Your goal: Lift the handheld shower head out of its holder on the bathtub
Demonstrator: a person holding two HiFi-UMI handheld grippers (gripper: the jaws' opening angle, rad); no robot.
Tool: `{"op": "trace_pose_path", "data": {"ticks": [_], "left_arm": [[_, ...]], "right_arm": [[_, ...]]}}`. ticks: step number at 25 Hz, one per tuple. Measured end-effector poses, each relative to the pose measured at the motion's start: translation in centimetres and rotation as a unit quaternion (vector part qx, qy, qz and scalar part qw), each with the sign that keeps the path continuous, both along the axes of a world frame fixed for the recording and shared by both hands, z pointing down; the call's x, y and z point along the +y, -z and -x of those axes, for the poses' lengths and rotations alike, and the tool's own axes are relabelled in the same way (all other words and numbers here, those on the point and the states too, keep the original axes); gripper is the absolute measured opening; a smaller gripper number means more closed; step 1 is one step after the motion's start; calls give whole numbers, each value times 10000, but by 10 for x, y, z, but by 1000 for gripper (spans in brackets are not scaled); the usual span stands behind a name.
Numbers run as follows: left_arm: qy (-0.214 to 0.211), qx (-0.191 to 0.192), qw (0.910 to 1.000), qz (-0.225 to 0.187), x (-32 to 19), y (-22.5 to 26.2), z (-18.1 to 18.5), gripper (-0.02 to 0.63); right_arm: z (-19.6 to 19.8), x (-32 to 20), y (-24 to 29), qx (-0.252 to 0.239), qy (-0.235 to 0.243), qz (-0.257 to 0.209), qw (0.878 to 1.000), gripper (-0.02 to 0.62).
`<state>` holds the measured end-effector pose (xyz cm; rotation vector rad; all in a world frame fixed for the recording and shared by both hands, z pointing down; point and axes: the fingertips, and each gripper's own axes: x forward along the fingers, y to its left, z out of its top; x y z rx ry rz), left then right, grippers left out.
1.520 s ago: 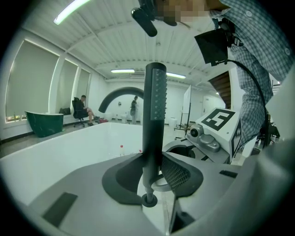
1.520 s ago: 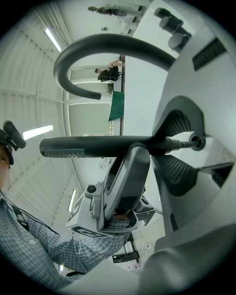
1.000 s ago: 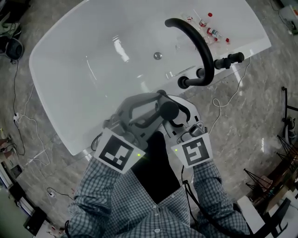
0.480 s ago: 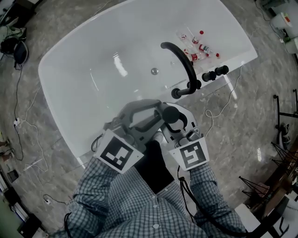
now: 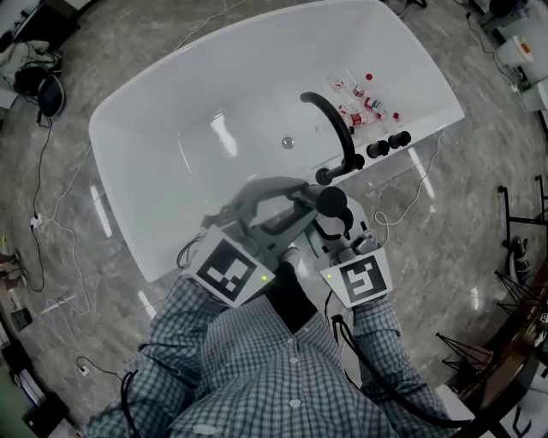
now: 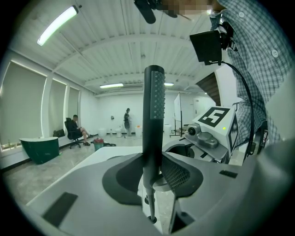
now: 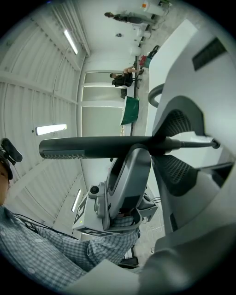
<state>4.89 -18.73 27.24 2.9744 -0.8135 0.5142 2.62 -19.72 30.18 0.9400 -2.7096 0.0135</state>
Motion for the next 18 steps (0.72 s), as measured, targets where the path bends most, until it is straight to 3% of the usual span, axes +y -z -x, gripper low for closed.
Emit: {"op": "trace_pose_path", "data": {"ticks": [18], "left_arm": [[-234,67,9984,-511,27,97,2,124]], "right_arm": [[2,25,98,-316,-91,-226,9992,121]]}}
